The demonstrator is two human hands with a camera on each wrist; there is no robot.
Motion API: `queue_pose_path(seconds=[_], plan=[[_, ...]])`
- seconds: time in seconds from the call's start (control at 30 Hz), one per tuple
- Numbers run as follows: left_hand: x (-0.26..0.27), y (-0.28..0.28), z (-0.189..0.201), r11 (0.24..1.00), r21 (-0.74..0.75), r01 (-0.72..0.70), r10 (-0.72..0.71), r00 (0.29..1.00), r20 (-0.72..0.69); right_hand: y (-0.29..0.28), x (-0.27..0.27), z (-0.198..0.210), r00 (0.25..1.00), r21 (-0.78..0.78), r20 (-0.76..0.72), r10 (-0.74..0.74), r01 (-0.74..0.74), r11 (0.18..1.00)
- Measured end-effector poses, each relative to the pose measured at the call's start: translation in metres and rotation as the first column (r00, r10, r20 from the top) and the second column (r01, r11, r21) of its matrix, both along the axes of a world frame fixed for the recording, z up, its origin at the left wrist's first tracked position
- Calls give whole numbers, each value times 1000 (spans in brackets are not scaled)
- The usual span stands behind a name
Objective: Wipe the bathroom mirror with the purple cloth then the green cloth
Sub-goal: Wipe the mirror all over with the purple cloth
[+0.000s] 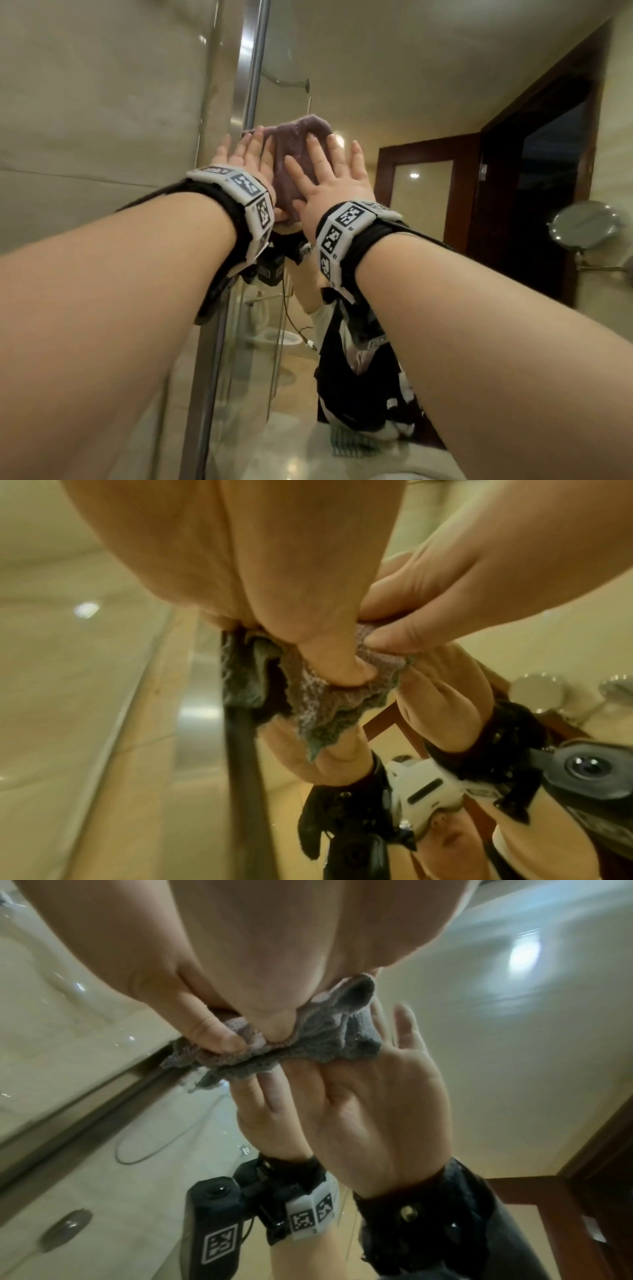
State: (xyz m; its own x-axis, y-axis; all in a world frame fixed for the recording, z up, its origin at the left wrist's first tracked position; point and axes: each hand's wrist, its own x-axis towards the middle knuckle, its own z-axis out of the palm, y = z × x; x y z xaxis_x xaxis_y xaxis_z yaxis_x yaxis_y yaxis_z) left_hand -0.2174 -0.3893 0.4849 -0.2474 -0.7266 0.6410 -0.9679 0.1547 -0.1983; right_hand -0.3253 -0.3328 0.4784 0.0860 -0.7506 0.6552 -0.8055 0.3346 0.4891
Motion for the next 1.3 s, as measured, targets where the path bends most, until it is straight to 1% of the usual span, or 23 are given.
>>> queue_pose_path(seconds=[0.1, 0.17, 0.33, 0.57, 0.7, 0.83, 1.13, 1.3], plan=[[13, -6, -2, 998, -26, -55, 58, 991, 122, -9, 13, -8, 1000, -1, 0, 15, -15, 1000], [15, -6, -2, 997, -33, -71, 75, 986, 149, -11, 14, -10, 1000, -20, -5, 17, -17, 1000], [12, -1, -2, 994, -35, -102, 106, 981, 164, -9, 12, -11, 1000, -37, -26, -1, 0, 999], [6, 6, -2, 995, 11, -98, 96, 989, 115, -4, -2, -8, 997, -43, -75, 16, -19, 999], [-2, 9, -2, 999, 28, -39, 38, 999, 40, 4, -15, -4, 997, -42, -75, 30, -33, 999], [-21, 19, 1, 999, 29, 27, -27, 1000, -10, 15, -34, 0, 998, -55, -61, 9, -13, 998], [-84, 55, 8, 985, -58, 163, -164, 986, -7, 57, -99, 7, 998, -81, -8, -61, 60, 995], [-124, 75, 10, 970, -80, 230, -231, 973, 1, 84, -137, 8, 995, -73, 33, -95, 97, 993]])
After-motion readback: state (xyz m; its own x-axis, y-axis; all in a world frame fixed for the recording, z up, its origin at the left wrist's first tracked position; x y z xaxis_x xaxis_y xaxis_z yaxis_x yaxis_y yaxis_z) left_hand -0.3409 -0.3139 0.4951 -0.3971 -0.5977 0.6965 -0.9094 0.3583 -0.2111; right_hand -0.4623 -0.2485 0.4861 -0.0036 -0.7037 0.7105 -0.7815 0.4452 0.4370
